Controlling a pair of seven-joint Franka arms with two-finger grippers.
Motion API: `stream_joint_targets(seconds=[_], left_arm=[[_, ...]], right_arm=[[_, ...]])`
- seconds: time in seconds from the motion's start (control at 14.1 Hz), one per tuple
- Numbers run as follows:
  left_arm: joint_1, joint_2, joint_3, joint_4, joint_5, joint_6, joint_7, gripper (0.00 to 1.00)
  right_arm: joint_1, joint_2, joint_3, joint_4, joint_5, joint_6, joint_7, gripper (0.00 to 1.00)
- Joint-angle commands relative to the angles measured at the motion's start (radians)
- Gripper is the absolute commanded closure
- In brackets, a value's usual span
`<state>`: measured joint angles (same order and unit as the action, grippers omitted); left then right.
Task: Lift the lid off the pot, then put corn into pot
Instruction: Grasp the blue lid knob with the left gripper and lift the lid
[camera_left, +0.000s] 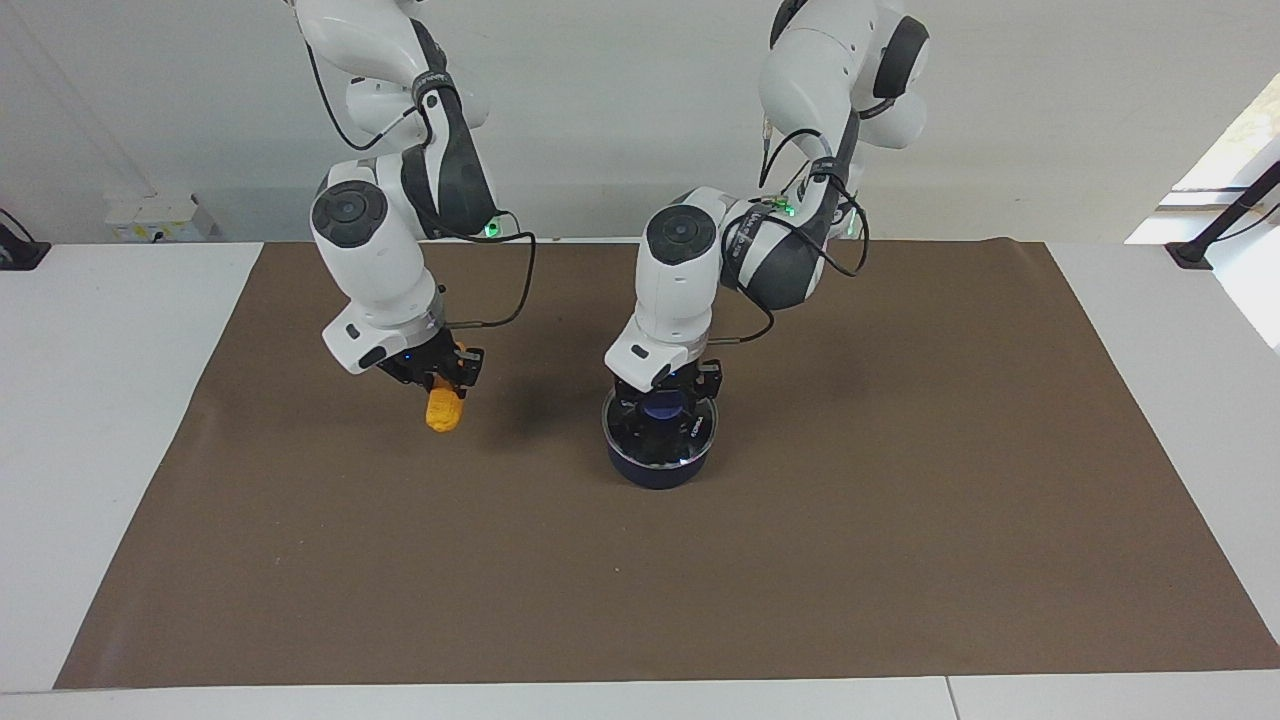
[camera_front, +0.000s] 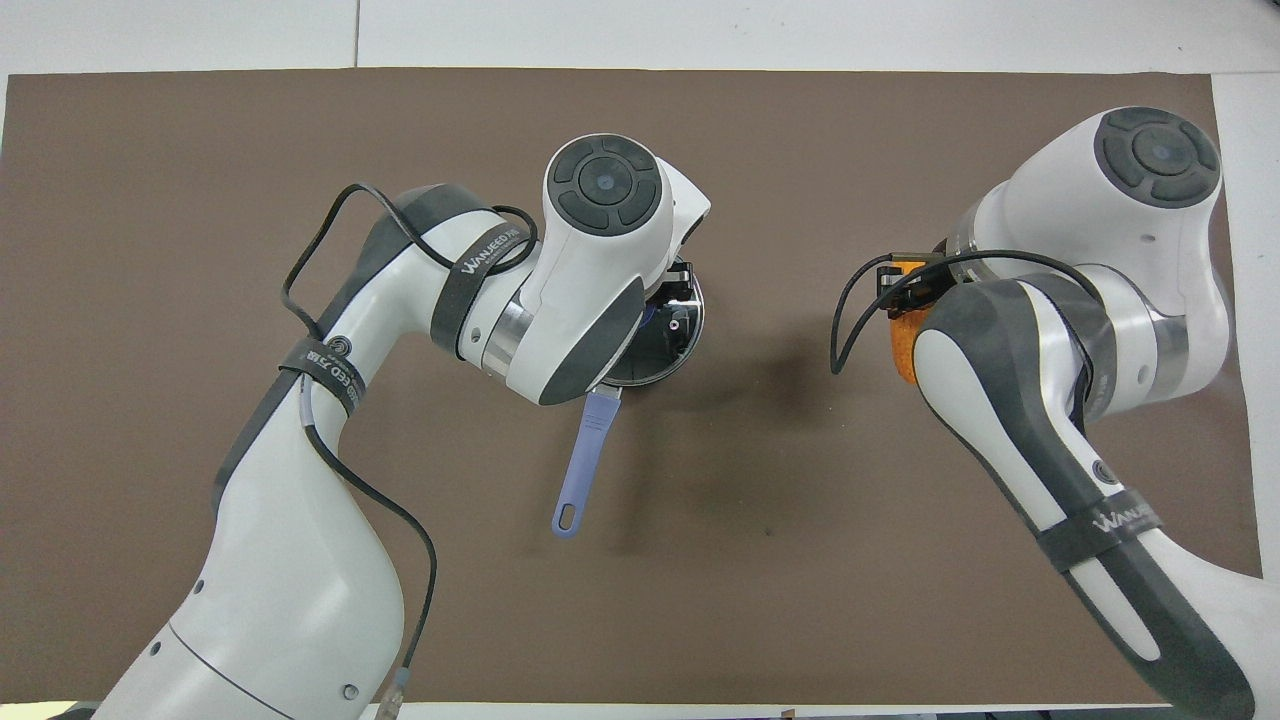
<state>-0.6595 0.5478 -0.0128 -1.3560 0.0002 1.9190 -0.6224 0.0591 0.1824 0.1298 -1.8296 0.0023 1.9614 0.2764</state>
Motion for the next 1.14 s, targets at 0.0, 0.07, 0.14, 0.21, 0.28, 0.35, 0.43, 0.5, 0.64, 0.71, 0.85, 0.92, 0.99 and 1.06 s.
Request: stream_joint_targets(seconds=[0.0, 0.07, 0.14, 0.21, 0.28, 0.35, 0.43, 0.5, 0.64, 0.71, 0.85, 0.92, 0.99, 1.06], left_arm=[[-0.011, -0.003, 0.01, -0.003, -0.016, 0.011, 0.007, 0.32], [-0.011, -0.003, 0.01, -0.003, -0.016, 0.009, 0.007, 0.35], [-0.011, -0.003, 0.01, -0.003, -0.017, 0.009, 0.007, 0.38], [-0.011, -0.002, 0.01, -0.002, -0.017, 0.009, 0.007, 0.4], [-0.011, -0.003, 0.01, -0.002, -0.025, 0.008, 0.007, 0.46], [-0.011, -0.005, 0.01, -0.002, -0.031, 0.003, 0.006, 0.55], [-0.011, -0.006, 0.008, 0.001, -0.032, -0.001, 0.007, 0.64], [-0.011, -0.009, 0.008, 0.006, -0.034, -0.003, 0.007, 0.72], [-0.008, -0.022, 0.007, 0.011, -0.058, -0.024, 0.007, 0.94], [-0.005, -0.028, 0.005, 0.017, -0.063, -0.043, 0.007, 1.0], [0.007, -0.057, 0.008, 0.026, -0.08, -0.078, 0.007, 1.0], [0.012, -0.075, 0.017, 0.028, -0.095, -0.092, 0.007, 1.0], [0.035, -0.087, 0.019, 0.029, -0.1, -0.115, 0.007, 1.0], [0.058, -0.115, 0.022, 0.029, -0.098, -0.133, 0.009, 1.0]], right_arm=[[-0.01, -0.012, 0.007, -0.004, 0.021, -0.016, 0.0, 1.0], [-0.012, -0.012, 0.007, -0.004, 0.021, -0.015, 0.0, 1.0], [-0.012, -0.012, 0.007, -0.004, 0.021, -0.015, 0.0, 1.0], [-0.012, -0.012, 0.007, -0.004, 0.021, -0.016, 0.0, 1.0], [-0.01, -0.012, 0.005, -0.002, 0.021, -0.016, 0.0, 1.0], [-0.01, -0.012, 0.007, -0.002, 0.021, -0.016, 0.0, 1.0], [-0.01, -0.012, 0.007, 0.0, 0.021, -0.018, 0.0, 1.0], [-0.008, -0.012, 0.007, 0.001, 0.021, -0.018, 0.0, 1.0], [-0.002, -0.012, 0.007, 0.019, 0.019, -0.03, 0.004, 1.0], [-0.002, -0.009, 0.007, 0.026, 0.019, -0.035, 0.004, 1.0], [0.002, -0.003, 0.007, 0.039, 0.019, -0.027, 0.009, 1.0], [0.002, 0.002, 0.007, 0.05, 0.024, -0.018, 0.012, 1.0], [0.014, 0.009, 0.007, 0.073, 0.048, -0.018, 0.023, 1.0], [0.039, 0.02, 0.007, 0.102, 0.067, -0.018, 0.042, 1.0]])
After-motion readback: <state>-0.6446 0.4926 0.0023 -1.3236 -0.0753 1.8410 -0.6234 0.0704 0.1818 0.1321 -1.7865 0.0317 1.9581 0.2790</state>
